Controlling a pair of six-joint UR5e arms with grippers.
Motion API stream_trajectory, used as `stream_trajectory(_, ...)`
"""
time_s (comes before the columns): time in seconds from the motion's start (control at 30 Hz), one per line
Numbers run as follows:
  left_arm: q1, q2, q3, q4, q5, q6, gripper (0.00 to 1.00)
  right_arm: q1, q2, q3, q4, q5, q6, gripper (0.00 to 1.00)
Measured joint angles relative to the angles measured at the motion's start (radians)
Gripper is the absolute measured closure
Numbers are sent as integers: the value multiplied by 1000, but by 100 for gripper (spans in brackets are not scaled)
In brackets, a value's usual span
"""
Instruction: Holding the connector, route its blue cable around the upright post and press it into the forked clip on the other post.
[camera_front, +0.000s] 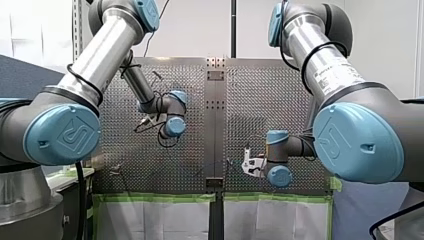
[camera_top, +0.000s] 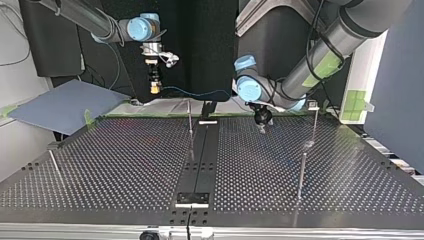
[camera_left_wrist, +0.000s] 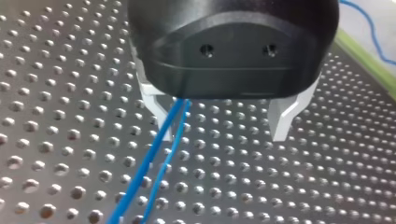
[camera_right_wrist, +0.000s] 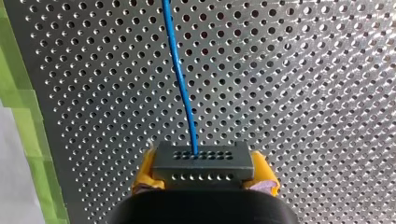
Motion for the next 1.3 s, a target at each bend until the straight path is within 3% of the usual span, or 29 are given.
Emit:
stream_trajectory(0.27, -1, -12, 2, -72, -48, -30, 0, 1, 0, -2, 8, 0, 0, 100)
stream_trajectory(0.6, -7, -46, 8, -152, -44, -82, 0, 1, 0, -2, 9, 0, 0, 100)
stream_trajectory(1.3, -36, -217, 71, -119, -23, -153, 0, 2, 0, -2, 7, 0, 2, 100)
